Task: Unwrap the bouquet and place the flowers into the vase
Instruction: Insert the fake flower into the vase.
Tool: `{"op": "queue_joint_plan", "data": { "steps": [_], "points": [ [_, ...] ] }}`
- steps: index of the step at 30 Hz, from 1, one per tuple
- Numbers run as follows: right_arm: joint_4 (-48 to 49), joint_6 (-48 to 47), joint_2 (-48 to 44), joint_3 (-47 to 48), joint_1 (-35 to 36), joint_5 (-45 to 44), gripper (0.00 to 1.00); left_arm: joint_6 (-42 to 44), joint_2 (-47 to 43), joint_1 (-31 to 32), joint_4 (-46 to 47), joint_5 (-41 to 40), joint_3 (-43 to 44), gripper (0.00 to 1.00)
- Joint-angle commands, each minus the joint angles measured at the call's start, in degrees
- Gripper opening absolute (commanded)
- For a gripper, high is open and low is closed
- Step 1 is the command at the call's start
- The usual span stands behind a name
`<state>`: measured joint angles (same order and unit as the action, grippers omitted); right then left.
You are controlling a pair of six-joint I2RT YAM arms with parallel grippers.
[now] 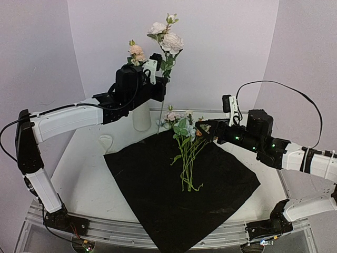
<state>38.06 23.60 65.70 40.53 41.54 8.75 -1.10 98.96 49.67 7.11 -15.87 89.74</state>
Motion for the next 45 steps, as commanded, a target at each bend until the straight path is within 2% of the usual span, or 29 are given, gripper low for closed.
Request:
{"op": "queue_joint_plan", "data": {
  "steps": [1,10,16,26,45],
  "points": [
    [1.62,-0.71,-0.99,0.16,0.04,-1.03,0.90,10.05,-0.87,-2.18,2.35,-12.92,5.55,0.00],
    [1.56,-0.96,-1.10,0.26,0.03,-1.14,0.90,10.38,0.65,-11.24,6.15,-6.34,12.27,0.00],
    [1.27,-1.21,-0.58,1.24,0.04,-1.21,0.90,13.97,3.84,-13.20,11.26,-5.28,16.95,0.00],
    [0.63,-1.52,-0.31,2.71,0.06,-1.26,0.90,15.90,10.38,-15.09,13.46,-3.63,25.59,0.00],
    [-0.64,-2.42,1.83,5.09,0.06,-1.09,0.90,8.42,15.07,-18.41,15.59,-1.67,21.19,0.00]
  ]
}}
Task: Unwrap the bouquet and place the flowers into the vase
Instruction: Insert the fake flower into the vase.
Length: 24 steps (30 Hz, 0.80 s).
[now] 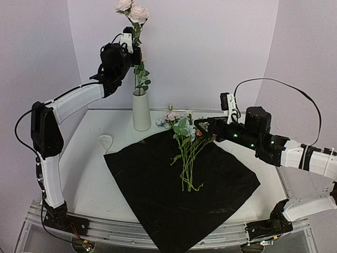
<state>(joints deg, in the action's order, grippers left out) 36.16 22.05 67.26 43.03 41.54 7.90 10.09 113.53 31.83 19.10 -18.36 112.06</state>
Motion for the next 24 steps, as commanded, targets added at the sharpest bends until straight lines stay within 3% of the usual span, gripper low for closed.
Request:
{"op": "queue_joint_plan", "data": {
  "steps": [1,13,20,24],
  "points": [
    [1.23,-0.83,0.31,2.57,0.05,-0.24,0.90,-3.14,0.76,-0.68,3.72,0.88,-1.53,0.00],
    [1.17,-0.31,0.76,1.57,0.03,-0.13,0.90,-9.44,2.84,-0.81,4.43,-0.31,-9.36,0.00],
    [0.97,-0.17,0.60,1.40,0.04,0.02,0.90,-13.01,4.68,-0.92,4.44,-6.27,-12.35,0.00],
    [0.86,0.04,0.52,1.14,0.04,0.15,0.90,-15.16,5.28,-0.98,4.37,-9.83,-14.34,0.06]
  ]
}}
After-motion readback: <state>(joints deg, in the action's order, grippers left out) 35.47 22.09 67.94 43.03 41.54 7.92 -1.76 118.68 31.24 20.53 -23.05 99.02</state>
